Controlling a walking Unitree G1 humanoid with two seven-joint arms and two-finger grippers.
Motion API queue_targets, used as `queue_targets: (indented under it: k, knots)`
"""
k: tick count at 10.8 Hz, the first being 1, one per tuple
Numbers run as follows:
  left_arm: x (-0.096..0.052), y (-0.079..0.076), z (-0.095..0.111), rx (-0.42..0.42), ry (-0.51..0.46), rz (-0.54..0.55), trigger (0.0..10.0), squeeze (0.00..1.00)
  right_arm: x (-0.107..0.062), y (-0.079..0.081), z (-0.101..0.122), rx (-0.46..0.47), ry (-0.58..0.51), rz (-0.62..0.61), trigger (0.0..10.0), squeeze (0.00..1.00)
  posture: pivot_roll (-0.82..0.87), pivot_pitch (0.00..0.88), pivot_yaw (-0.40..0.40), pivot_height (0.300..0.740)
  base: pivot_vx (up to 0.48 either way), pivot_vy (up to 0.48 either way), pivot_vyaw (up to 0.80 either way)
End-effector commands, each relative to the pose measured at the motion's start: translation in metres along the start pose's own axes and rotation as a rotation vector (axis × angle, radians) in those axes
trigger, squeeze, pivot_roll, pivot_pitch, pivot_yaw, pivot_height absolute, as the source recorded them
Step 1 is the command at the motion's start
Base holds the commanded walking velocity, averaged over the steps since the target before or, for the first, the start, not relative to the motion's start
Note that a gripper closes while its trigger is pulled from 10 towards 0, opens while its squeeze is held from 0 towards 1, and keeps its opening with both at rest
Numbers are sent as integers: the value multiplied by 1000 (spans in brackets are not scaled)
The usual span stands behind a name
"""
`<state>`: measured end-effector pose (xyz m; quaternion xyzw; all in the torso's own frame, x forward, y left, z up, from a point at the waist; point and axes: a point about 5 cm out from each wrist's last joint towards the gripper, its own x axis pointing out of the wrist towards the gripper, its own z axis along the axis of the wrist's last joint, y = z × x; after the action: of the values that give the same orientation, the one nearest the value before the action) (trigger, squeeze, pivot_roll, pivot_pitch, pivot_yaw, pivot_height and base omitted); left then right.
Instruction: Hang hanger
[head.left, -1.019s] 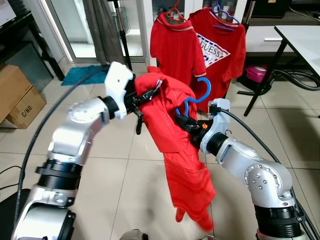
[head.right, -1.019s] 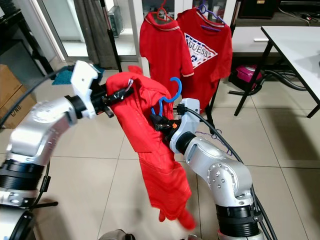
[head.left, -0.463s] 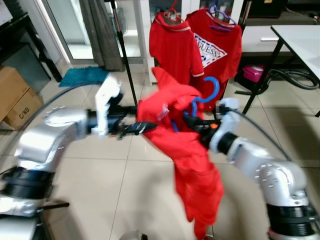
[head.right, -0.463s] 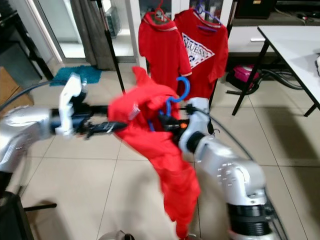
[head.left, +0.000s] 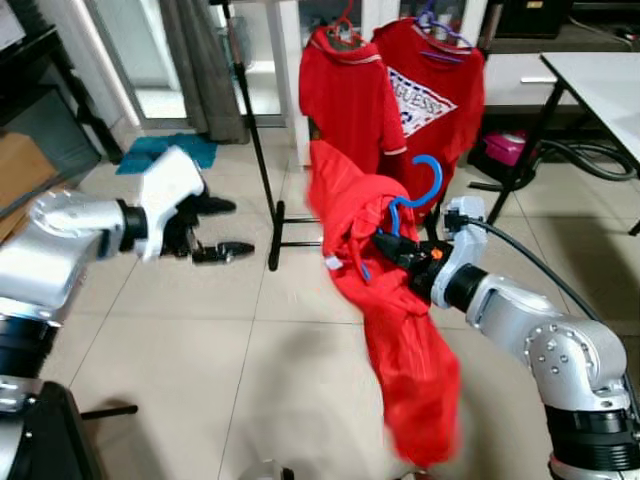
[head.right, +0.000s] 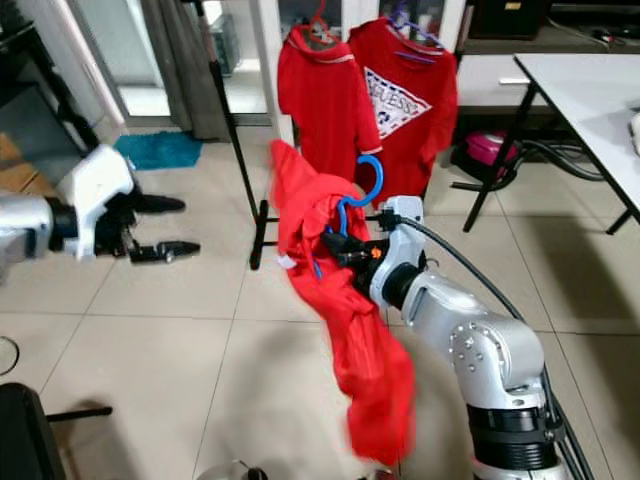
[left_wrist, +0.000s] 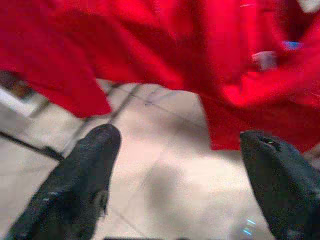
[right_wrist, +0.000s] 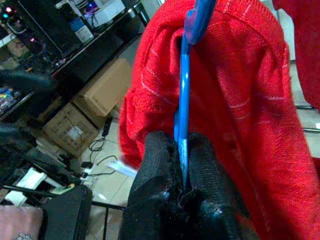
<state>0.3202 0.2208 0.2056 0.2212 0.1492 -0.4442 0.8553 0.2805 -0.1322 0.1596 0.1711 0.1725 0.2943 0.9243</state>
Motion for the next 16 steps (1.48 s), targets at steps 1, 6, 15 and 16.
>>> queue_targets:
  k: [1,6,15,16]
  knots:
    - [-9,14,7,40,-19,101,10000,1000,0,4,11,-27,-28,34,10000,0,-122,0,74,740,0,0,0]
    - [-48,64,-3,-129,-278,309,10000,0,-37,9,26,-207,13,301,10000,0,-123,0,83,740,0,0,0]
    - [1,26,-35,-385,-413,-128,0,0,-59,31,26,-275,45,590,10000,0,-132,0,92,740,0,0,0]
    - [0,25,-36,-409,-444,-127,0,0,-59,30,25,-274,46,578,10000,0,-136,0,101,740,0,0,0]
